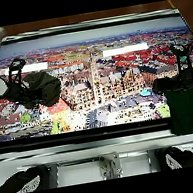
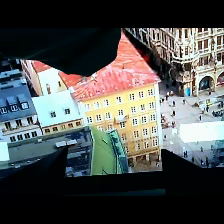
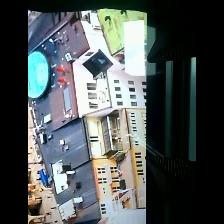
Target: Fold the shirts.
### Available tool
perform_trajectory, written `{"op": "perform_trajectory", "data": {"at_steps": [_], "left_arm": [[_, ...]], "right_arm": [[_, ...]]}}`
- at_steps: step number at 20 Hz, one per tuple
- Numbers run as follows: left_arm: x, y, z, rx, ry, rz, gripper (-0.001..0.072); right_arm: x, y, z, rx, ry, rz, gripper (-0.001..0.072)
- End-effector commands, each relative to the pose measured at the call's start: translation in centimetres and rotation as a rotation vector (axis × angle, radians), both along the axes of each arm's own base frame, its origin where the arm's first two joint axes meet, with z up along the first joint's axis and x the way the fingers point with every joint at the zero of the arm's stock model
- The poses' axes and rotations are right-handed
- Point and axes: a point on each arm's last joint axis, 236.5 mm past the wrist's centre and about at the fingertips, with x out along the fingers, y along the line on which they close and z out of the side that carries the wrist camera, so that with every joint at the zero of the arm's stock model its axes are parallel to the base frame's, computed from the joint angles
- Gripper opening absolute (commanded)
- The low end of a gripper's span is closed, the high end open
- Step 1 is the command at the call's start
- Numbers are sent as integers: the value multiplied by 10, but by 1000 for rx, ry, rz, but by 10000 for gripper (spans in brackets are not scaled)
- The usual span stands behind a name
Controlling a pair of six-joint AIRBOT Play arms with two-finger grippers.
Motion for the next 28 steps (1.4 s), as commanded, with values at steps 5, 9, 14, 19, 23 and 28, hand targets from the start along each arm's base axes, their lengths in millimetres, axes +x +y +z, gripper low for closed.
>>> {"op": "perform_trajectory", "data": {"at_steps": [5, 9, 14, 19, 23, 28], "left_arm": [[0, 0, 0, 0, 0, 0, 687], [0, 0, 0, 0, 0, 0, 687], [0, 0, 0, 0, 0, 0, 687], [0, 0, 0, 0, 0, 0, 687], [16, -4, 3, -16, -63, -2, 687], [28, -1, -10, 6, -60, 0, 674]], "right_arm": [[0, 0, 0, 0, 0, 0, 700], [0, 0, 0, 0, 0, 0, 700], [0, 0, 0, 0, 0, 1, 699], [22, 11, 11, 54, -101, -6, 700], [19, 17, 11, 79, -89, -2, 700], [16, 17, 9, 79, -76, 0, 699]]}}
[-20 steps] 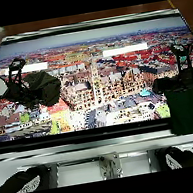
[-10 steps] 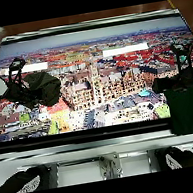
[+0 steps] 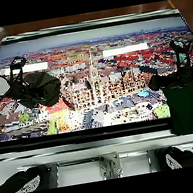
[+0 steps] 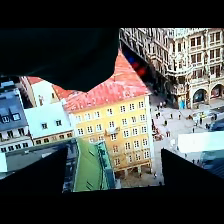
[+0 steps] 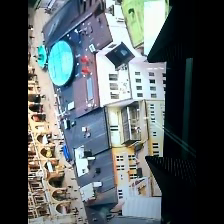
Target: Fold the shirts.
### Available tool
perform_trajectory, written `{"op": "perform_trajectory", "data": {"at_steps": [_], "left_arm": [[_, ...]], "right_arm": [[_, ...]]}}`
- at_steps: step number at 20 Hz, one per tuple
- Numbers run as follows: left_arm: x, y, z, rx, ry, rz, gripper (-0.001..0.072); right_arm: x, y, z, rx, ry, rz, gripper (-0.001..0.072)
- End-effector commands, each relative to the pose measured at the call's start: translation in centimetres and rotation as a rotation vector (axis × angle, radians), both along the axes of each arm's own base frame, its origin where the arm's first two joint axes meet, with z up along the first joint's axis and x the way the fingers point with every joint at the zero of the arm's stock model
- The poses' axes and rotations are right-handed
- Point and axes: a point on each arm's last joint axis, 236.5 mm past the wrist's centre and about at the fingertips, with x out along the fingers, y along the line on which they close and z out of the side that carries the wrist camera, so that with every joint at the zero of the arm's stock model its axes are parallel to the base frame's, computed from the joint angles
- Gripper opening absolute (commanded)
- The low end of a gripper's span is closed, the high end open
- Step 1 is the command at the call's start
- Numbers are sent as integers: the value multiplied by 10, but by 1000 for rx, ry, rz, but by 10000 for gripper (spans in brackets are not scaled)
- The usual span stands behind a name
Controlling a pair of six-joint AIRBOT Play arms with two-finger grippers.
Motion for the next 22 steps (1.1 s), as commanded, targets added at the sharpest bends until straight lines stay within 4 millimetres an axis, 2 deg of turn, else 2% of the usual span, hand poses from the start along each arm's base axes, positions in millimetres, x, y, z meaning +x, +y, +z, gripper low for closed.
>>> {"op": "perform_trajectory", "data": {"at_steps": [1, 4, 5, 6, 8, 11, 13, 15, 16, 17, 18, 19, 20, 22], "left_arm": [[24, 9, -12, 29, -40, 13, 680], [58, 58, -40, 6, 8, 159, 702], [65, 76, -54, -44, 54, 229, 720], [71, 86, -68, -111, 100, 270, 720], [83, 100, -97, -245, 169, 346, 720], [99, 115, -141, -291, 198, 417, 720], [109, 112, -166, -304, 197, 419, 720], [121, 106, -176, -340, 172, 435, 720], [125, 103, -175, -361, 158, 445, 637], [127, 100, -171, -381, 155, 448, 181], [130, 96, -160, -386, 143, 403, 38], [134, 91, -143, -371, 109, 348, 37], [141, 86, -114, -354, 41, 296, 37], [150, 69, -34, -326, -129, 180, 37]], "right_arm": [[1, 1, 1, 6, -4, 1, 699], [1, 1, 1, 4, -8, 4, 700], [1, 1, 1, 4, -8, 5, 699], [1, 1, 1, 4, -8, 5, 699], [1, 1, 1, 4, -8, 4, 700], [2, 1, -4, 4, -7, 1, 700], [2, 1, -9, 6, -4, -3, 700], [2, 1, -11, 7, 3, -6, 699], [3, 1, -12, 11, 4, -13, 699], [4, 1, -12, 15, 5, -23, 699], [5, 1, -13, 18, 4, -29, 700], [5, 1, -12, 19, 3, -31, 699], [5, 1, -12, 19, 4, -31, 699], [5, 1, -12, 19, 3, -31, 699]]}}
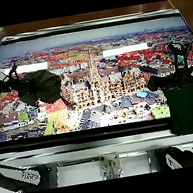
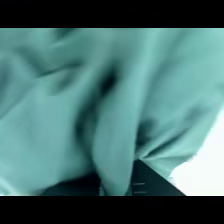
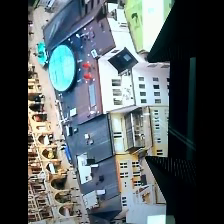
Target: Fold the shirts.
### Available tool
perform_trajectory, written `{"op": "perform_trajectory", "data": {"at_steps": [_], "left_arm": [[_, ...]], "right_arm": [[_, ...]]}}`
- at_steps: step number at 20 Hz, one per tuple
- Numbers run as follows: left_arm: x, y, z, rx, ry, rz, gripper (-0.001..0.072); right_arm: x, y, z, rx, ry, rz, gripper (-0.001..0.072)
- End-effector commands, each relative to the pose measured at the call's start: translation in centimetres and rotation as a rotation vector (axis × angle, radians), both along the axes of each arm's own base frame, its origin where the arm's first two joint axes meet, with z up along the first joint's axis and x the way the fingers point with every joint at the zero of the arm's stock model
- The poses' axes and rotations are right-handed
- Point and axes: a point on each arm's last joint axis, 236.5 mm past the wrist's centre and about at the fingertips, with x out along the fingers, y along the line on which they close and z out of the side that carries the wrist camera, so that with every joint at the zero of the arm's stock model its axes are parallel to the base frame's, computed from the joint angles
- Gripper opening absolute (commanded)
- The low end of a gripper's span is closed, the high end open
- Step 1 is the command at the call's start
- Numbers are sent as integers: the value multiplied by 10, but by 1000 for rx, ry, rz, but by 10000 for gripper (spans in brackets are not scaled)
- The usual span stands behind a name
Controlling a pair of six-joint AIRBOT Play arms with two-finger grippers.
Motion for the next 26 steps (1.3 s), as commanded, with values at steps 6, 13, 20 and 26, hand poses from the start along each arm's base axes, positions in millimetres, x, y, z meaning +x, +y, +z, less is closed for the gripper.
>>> {"op": "perform_trajectory", "data": {"at_steps": [6, 13, 20, 26], "left_arm": [[-94, -107, 345, 72, -760, -265, 37], [-228, -192, 428, -158, -970, -445, 37], [-247, -286, 173, -271, -438, -516, 38], [-298, -260, 15, -157, -49, -445, 39]], "right_arm": [[5, 4, 14, -6, -42, 51, 699], [5, 11, 138, -11, -225, 102, 699], [-25, 27, 119, 61, -101, 132, 699], [-37, 55, 22, 219, 95, 103, 699]]}}
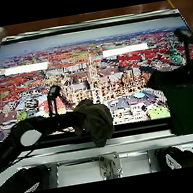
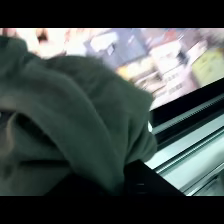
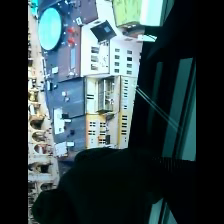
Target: Fold the shirts.
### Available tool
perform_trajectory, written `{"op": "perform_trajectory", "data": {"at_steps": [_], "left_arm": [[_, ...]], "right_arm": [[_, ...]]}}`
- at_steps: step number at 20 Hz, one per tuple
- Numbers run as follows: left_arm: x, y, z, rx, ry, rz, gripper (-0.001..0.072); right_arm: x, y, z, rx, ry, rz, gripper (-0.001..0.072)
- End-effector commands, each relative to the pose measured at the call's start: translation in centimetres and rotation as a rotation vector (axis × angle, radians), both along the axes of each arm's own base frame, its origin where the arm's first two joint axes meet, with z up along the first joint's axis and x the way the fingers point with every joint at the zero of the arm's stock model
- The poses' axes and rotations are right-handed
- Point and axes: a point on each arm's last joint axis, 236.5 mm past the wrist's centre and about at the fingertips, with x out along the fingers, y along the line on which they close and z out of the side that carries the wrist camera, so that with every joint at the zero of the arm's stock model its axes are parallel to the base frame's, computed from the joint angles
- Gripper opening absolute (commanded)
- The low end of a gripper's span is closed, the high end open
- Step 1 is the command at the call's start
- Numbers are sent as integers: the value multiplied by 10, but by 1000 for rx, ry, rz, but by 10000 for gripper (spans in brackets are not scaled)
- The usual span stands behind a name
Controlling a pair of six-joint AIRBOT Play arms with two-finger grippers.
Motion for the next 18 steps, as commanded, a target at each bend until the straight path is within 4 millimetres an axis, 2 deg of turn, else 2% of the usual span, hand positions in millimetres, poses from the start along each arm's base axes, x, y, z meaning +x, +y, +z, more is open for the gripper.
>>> {"op": "perform_trajectory", "data": {"at_steps": [1, 2, 3, 4, 7, 8, 10, 12, 14, 18], "left_arm": [[-25, 28, -59, 107, 165, 40, 62], [-21, 38, -58, 124, 177, 46, 260], [-15, 52, -53, 142, 191, 63, 530], [-8, 68, -47, 162, 207, 86, 670], [9, 131, -26, 237, 229, 110, 688], [8, 152, -26, 250, 257, 135, 686], [-8, 174, -40, 240, 356, 147, 681], [-26, 173, -62, 169, 449, 174, 681], [-33, 158, -82, 71, 495, 224, 682], [-24, 128, -104, -66, 482, 303, 676]], "right_arm": [[-3, 23, -47, 122, 76, -29, 699], [0, 28, -55, 156, 75, -45, 700], [3, 30, -58, 173, 67, -58, 699], [7, 30, -59, 174, 53, -67, 699], [12, 28, -58, 162, 27, -62, 699], [10, 27, -60, 156, 33, -55, 699], [3, 31, -67, 163, 76, -30, 699], [-5, 44, -78, 213, 130, 13, 699], [-13, 56, -94, 273, 203, 25, 699], [-25, 65, -124, 323, 326, 7, 699]]}}
